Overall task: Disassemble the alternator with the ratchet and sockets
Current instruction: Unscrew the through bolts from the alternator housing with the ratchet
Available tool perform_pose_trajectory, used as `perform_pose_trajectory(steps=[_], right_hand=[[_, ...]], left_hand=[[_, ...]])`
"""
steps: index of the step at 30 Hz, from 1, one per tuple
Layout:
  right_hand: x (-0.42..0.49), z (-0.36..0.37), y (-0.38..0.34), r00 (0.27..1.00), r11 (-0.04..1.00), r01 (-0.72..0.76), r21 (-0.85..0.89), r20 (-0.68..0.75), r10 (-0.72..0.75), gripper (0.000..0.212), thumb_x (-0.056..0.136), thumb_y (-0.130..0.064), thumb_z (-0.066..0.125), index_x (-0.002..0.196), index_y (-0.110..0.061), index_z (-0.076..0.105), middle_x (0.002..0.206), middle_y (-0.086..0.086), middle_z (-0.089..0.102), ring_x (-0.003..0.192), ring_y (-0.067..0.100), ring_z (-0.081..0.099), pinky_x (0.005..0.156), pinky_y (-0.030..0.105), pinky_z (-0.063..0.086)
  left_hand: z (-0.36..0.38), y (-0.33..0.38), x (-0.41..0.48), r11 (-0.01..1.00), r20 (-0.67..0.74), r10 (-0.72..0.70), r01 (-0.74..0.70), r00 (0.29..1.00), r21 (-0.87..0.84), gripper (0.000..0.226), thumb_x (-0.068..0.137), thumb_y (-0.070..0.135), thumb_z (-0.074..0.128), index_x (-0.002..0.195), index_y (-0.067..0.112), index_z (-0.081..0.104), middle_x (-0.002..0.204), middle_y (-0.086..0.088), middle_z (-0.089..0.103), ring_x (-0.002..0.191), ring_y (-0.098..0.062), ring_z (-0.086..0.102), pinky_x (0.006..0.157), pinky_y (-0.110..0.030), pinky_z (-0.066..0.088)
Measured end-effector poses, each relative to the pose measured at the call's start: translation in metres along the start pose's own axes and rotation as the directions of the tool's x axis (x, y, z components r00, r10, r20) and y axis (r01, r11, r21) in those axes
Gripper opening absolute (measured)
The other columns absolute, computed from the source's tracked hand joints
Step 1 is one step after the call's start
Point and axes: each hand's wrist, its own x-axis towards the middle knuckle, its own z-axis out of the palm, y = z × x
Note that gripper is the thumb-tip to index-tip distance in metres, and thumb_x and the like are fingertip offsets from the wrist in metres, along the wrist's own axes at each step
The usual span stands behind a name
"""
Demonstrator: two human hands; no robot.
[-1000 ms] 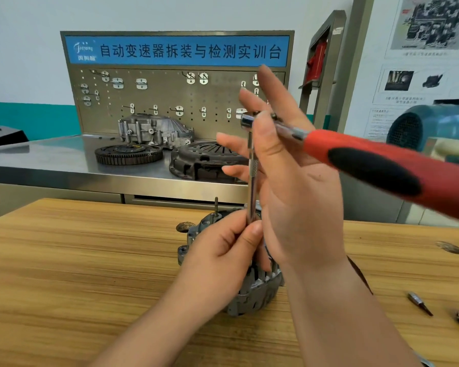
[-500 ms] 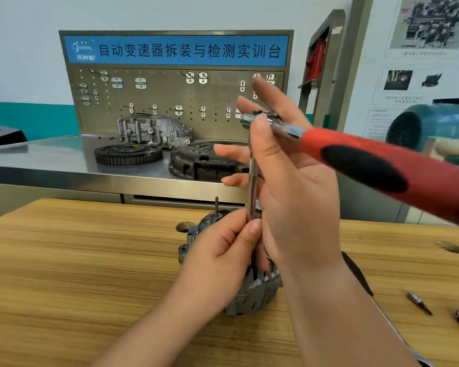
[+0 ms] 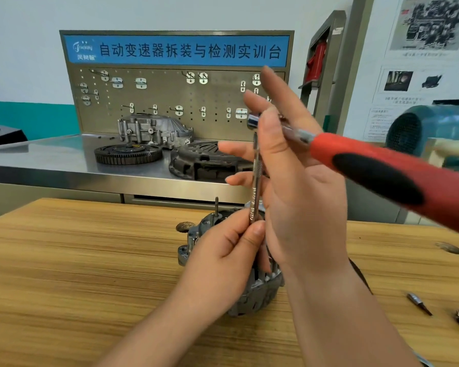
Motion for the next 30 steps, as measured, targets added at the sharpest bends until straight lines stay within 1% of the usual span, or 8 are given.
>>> perform_pose_trajectory(steps=[2, 4, 8, 13, 16, 23, 27, 30], right_hand=[[-0.0011, 0.0026, 0.0008, 0.998, 0.987, -0.051, 0.15, -0.039, 0.057, 0.026, 0.094, -0.041, 0.048, 0.12, -0.039, 0.054, 0.131, -0.004, 0.061, 0.086, 0.017, 0.072, 0.062, 0.025, 0.056], [-0.0023, 0.0036, 0.0005, 0.985, 0.942, -0.131, 0.308, -0.066, 0.158, 0.032, 0.095, -0.046, 0.04, 0.121, -0.036, 0.056, 0.125, -0.004, 0.066, 0.074, 0.023, 0.074, 0.054, 0.023, 0.055], [-0.0004, -0.002, 0.0002, 0.951, 0.896, -0.252, 0.367, -0.078, 0.299, 0.048, 0.088, -0.053, 0.037, 0.121, -0.025, 0.058, 0.113, -0.001, 0.072, 0.069, 0.022, 0.073, 0.05, 0.023, 0.052], [-0.0019, 0.0027, 0.0015, 0.986, 0.967, -0.095, 0.236, -0.11, 0.124, 0.026, 0.091, -0.038, 0.055, 0.116, -0.039, 0.063, 0.115, -0.009, 0.069, 0.081, 0.016, 0.07, 0.055, 0.02, 0.05], [-0.0001, 0.0037, 0.0006, 0.999, 0.984, -0.022, 0.175, -0.044, 0.03, 0.041, 0.091, -0.035, 0.055, 0.132, -0.035, 0.05, 0.129, -0.002, 0.061, 0.085, 0.011, 0.071, 0.059, 0.019, 0.052], [-0.0027, 0.0009, 0.0023, 0.974, 0.913, -0.207, 0.352, -0.014, 0.226, 0.042, 0.095, -0.051, 0.033, 0.126, -0.032, 0.054, 0.106, 0.003, 0.074, 0.066, 0.019, 0.07, 0.054, 0.024, 0.053], [-0.0025, 0.0037, -0.0013, 0.989, 0.965, -0.125, 0.23, -0.051, 0.14, 0.026, 0.091, -0.041, 0.05, 0.114, -0.039, 0.062, 0.099, 0.0, 0.073, 0.071, 0.014, 0.07, 0.055, 0.021, 0.051], [-0.0005, 0.0029, -0.0043, 0.999, 0.992, -0.021, 0.122, -0.026, 0.024, 0.032, 0.089, -0.034, 0.059, 0.121, -0.039, 0.059, 0.108, -0.005, 0.07, 0.081, 0.008, 0.069, 0.063, 0.019, 0.051]], left_hand=[[-0.0013, 0.0007, -0.0003, 0.999, 0.0, 0.001, -0.001, 1.0, -0.034, 0.027, 0.09, 0.038, 0.04, 0.079, 0.023, 0.06, 0.059, 0.007, 0.06, 0.053, -0.013, 0.048, 0.05, -0.021, 0.039], [-0.0033, 0.001, -0.0016, 0.997, 0.027, -0.006, 0.009, 1.0, -0.079, 0.031, 0.091, 0.041, 0.04, 0.085, 0.02, 0.062, 0.067, -0.001, 0.065, 0.064, -0.032, 0.055, 0.059, -0.04, 0.047], [-0.0037, 0.0012, -0.003, 0.997, 0.069, -0.005, 0.01, 0.998, -0.075, 0.035, 0.094, 0.039, 0.037, 0.082, 0.013, 0.059, 0.066, -0.001, 0.064, 0.067, -0.041, 0.054, 0.066, -0.052, 0.045], [0.0007, 0.0028, -0.0015, 0.998, -0.005, -0.028, 0.028, 1.0, -0.049, 0.028, 0.089, 0.04, 0.038, 0.088, 0.024, 0.061, 0.071, -0.002, 0.067, 0.07, -0.036, 0.056, 0.06, -0.042, 0.045], [0.0011, 0.0026, -0.0021, 1.0, -0.019, -0.021, 0.021, 1.0, -0.019, 0.03, 0.091, 0.042, 0.04, 0.091, 0.022, 0.063, 0.074, -0.002, 0.068, 0.07, -0.031, 0.058, 0.059, -0.035, 0.046], [-0.0029, 0.0001, -0.0034, 0.995, 0.055, -0.025, 0.03, 0.998, -0.095, 0.035, 0.09, 0.049, 0.043, 0.095, 0.021, 0.063, 0.078, -0.007, 0.069, 0.077, -0.039, 0.059, 0.071, -0.05, 0.047], [-0.0012, -0.0028, -0.0023, 0.999, 0.023, 0.003, -0.002, 1.0, -0.032, 0.026, 0.089, 0.039, 0.041, 0.089, 0.022, 0.062, 0.069, 0.006, 0.066, 0.061, -0.016, 0.056, 0.057, -0.025, 0.046], [0.0017, -0.0029, -0.0021, 1.0, -0.011, -0.003, 0.002, 1.0, -0.019, 0.024, 0.088, 0.035, 0.042, 0.077, 0.023, 0.058, 0.056, 0.013, 0.058, 0.05, -0.004, 0.046, 0.049, -0.014, 0.036]])
